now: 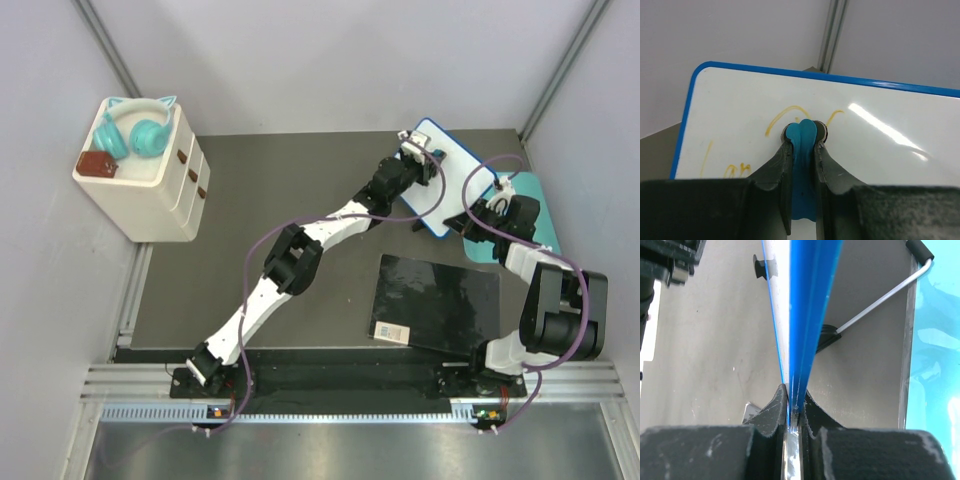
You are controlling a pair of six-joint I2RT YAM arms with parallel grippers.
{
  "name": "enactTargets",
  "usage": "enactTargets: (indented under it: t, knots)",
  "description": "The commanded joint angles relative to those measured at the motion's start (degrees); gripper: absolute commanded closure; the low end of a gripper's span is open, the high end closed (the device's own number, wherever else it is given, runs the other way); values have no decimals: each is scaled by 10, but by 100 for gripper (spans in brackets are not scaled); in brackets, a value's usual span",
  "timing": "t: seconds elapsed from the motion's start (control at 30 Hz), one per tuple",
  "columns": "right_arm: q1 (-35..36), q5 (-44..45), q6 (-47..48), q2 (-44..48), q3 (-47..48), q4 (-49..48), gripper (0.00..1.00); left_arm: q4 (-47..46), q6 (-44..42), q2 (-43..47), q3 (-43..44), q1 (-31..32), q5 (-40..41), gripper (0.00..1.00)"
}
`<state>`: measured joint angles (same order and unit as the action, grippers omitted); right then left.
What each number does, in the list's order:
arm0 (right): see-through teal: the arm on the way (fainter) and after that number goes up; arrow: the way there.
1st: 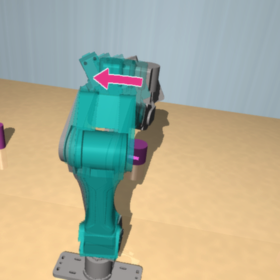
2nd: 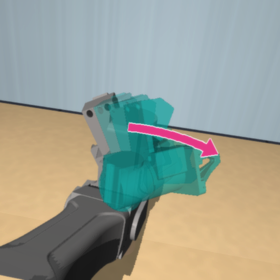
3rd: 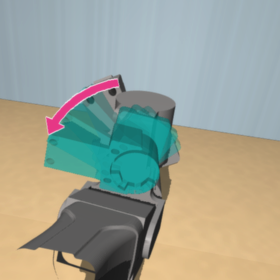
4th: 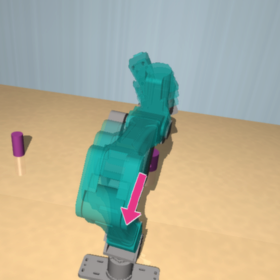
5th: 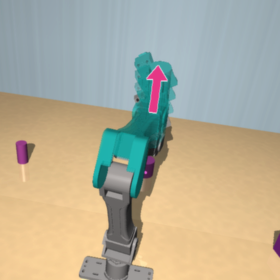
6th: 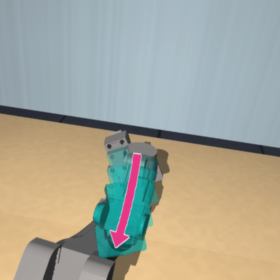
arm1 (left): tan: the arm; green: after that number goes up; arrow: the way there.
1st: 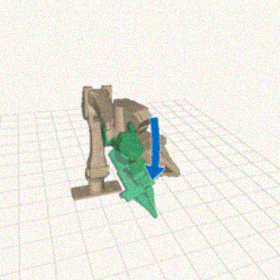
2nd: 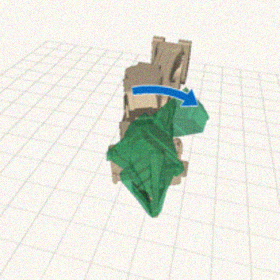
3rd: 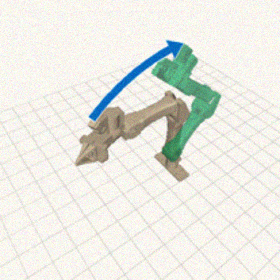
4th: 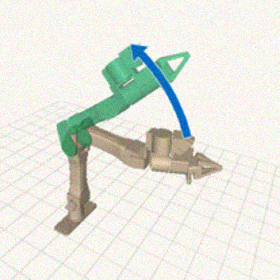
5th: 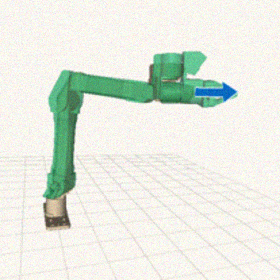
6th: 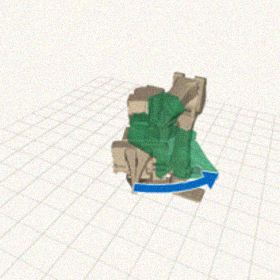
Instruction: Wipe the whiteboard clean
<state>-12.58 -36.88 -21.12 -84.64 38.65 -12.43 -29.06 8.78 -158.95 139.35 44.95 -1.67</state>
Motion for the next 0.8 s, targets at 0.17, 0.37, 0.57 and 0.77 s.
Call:
enactTargets:
  t: [0.17,0.37,0.57,0.77]
  knots:
    - [10,49,59,11,-6,97,100,6,26,-19,1,-67,55,100]
    - [10,81,78,34,-10,72,100,-8,14,1,-31,-72,37,100]
    - [11,117,97,84,-70,2,100,-9,31,1,-32,-72,21,100]
    - [10,149,91,151,-188,-151,100,-16,33,9,-50,-70,1,100]
